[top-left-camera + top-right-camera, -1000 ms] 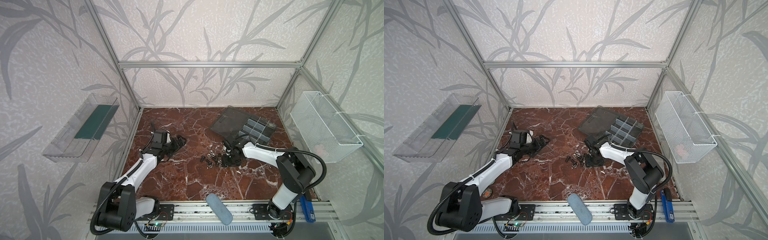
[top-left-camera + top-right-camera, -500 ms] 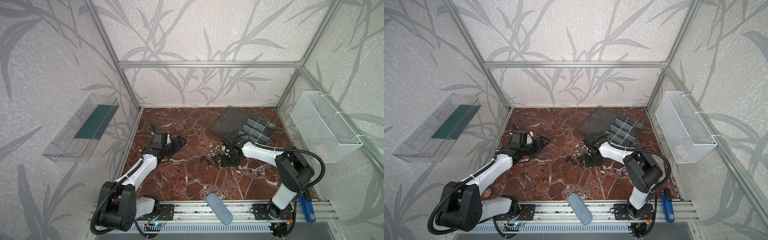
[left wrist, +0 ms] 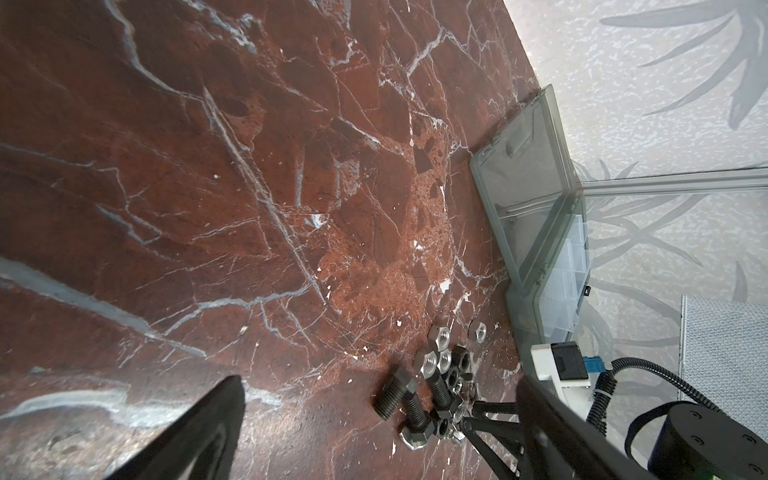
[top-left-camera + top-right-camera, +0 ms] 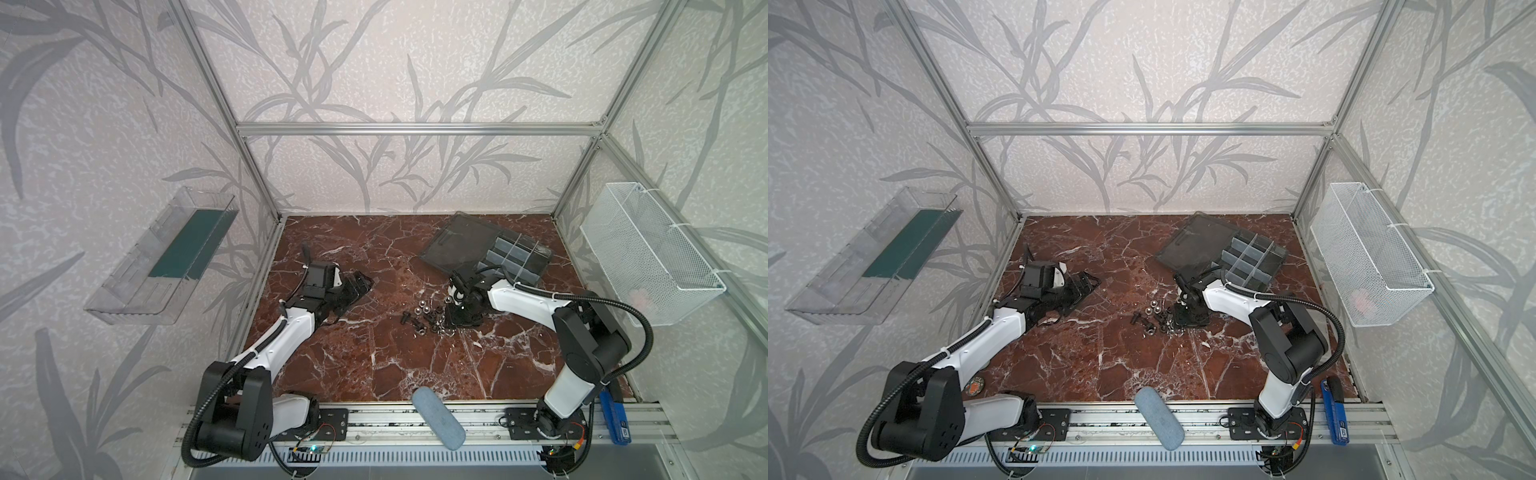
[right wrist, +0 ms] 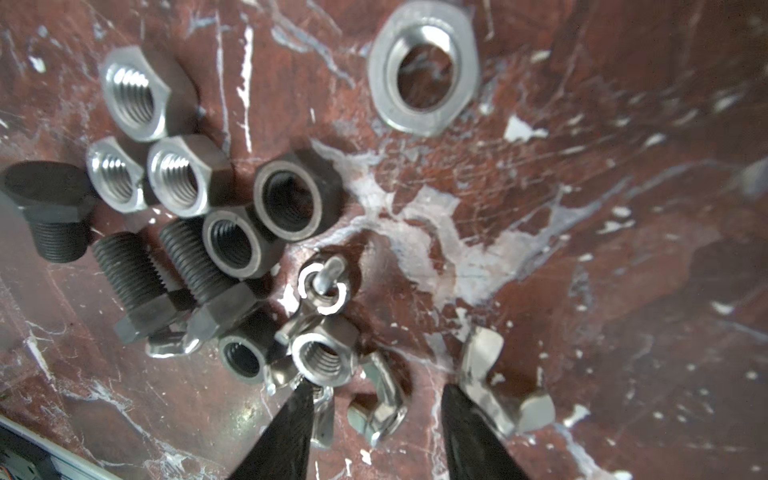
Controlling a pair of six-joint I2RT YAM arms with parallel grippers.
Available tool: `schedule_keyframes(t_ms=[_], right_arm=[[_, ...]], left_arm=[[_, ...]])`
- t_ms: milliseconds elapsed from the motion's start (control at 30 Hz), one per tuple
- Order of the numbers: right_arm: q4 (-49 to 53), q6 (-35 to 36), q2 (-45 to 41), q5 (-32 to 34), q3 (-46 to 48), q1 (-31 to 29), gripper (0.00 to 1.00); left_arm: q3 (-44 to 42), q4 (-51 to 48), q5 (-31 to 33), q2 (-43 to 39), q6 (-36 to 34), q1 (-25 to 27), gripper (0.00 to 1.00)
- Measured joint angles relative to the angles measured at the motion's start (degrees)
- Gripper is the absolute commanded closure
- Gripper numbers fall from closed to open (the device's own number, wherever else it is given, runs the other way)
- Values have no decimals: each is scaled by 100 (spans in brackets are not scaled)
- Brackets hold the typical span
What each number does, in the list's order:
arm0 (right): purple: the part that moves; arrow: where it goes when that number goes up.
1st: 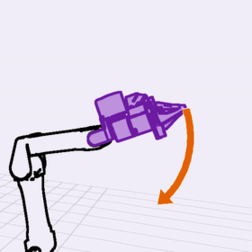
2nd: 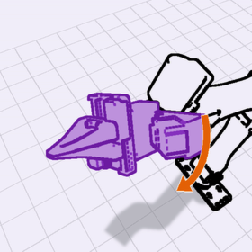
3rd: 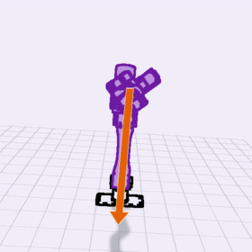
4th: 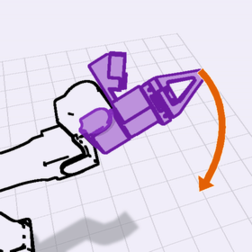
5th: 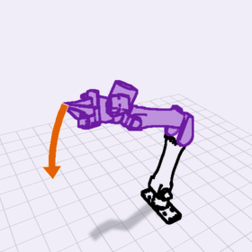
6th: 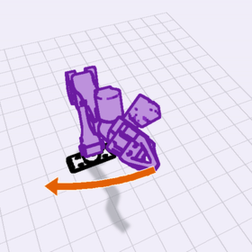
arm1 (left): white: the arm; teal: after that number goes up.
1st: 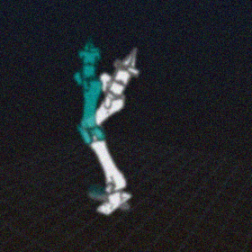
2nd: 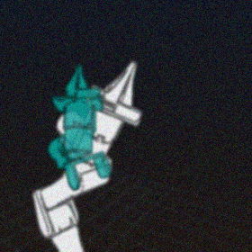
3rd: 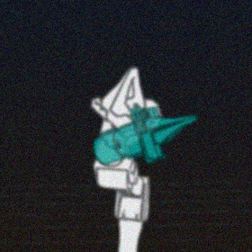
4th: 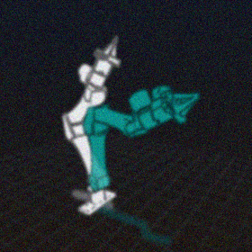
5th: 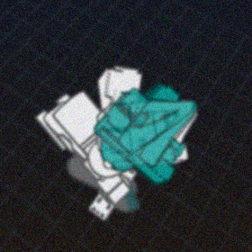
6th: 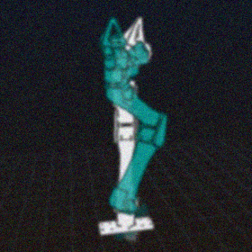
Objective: Sort the screws and nuts into containers
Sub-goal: 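Lower the right gripper and close it on the steel wing nut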
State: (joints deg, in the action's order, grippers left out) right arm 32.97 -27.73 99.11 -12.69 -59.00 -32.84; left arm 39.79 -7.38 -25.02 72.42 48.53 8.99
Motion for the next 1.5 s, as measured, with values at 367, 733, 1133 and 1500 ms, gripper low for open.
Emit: schedule_keyframes(t_ms=[367,733,1133,1500], right_arm=[[7,109,0,-11,70,28,60],[46,251,31,57,92,-42,66],[234,323,184,341,-70,-188,72],[354,378,275,581,-205,-297,91]], left_arm=[[0,57,-17,66,11,0,1],[0,59,-17,72,11,0,0],[-13,81,-20,105,11,0,0],[-22,96,-20,105,11,0,0]])
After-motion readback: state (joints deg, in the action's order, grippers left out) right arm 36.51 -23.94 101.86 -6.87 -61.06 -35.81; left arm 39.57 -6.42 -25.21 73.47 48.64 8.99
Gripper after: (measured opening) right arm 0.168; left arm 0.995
